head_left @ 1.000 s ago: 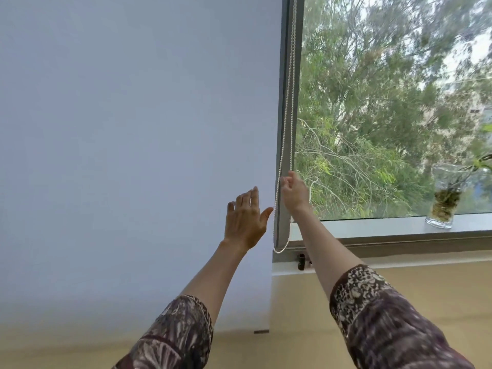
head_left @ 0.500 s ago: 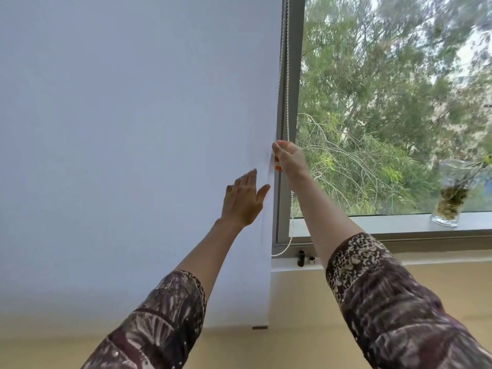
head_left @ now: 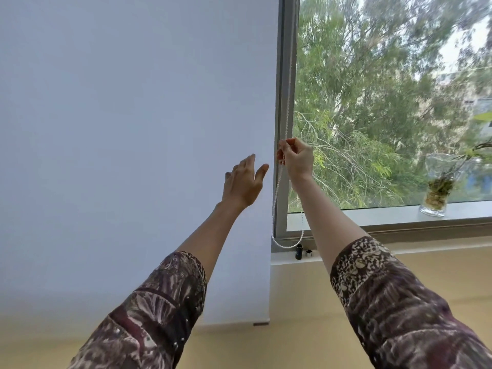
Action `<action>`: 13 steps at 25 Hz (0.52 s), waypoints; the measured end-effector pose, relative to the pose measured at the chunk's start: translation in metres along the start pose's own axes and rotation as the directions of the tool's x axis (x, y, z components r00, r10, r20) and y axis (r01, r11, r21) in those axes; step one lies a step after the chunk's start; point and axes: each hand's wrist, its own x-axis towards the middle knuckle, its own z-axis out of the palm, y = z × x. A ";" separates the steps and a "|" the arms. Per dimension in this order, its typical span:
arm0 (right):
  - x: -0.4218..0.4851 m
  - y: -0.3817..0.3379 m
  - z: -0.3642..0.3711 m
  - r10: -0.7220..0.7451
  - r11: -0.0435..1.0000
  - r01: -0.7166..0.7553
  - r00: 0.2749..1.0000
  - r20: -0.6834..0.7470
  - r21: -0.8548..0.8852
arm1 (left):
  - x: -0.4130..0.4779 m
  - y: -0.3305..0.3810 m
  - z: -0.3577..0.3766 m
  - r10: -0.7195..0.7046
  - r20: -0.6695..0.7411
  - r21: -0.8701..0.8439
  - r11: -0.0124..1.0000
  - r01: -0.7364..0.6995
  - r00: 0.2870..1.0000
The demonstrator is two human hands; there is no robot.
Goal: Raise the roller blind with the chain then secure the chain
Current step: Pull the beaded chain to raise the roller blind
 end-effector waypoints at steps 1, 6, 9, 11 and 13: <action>-0.005 0.000 -0.001 -0.020 1.000 0.020 1.000 0.009 0.012 | 0.003 0.004 -0.003 -0.007 -0.017 -0.040 0.999 0.007 1.000; -0.032 0.006 0.002 -0.130 0.991 0.131 0.989 0.070 -0.015 | 0.021 0.037 -0.025 -0.071 -0.146 -0.442 0.897 -0.001 0.987; -0.050 0.011 0.007 -0.149 0.989 0.150 0.987 0.066 -0.008 | 0.024 0.055 -0.033 -0.137 -0.147 -0.650 0.760 0.009 0.980; -0.055 0.011 0.011 -0.163 0.985 0.167 0.983 0.084 -0.034 | 0.024 0.064 -0.035 -0.151 -0.125 -0.731 0.682 0.012 0.981; -0.059 0.008 0.014 -0.165 0.983 0.172 0.981 0.100 -0.066 | 0.025 0.071 -0.041 -0.154 -0.106 -0.790 0.613 0.011 0.982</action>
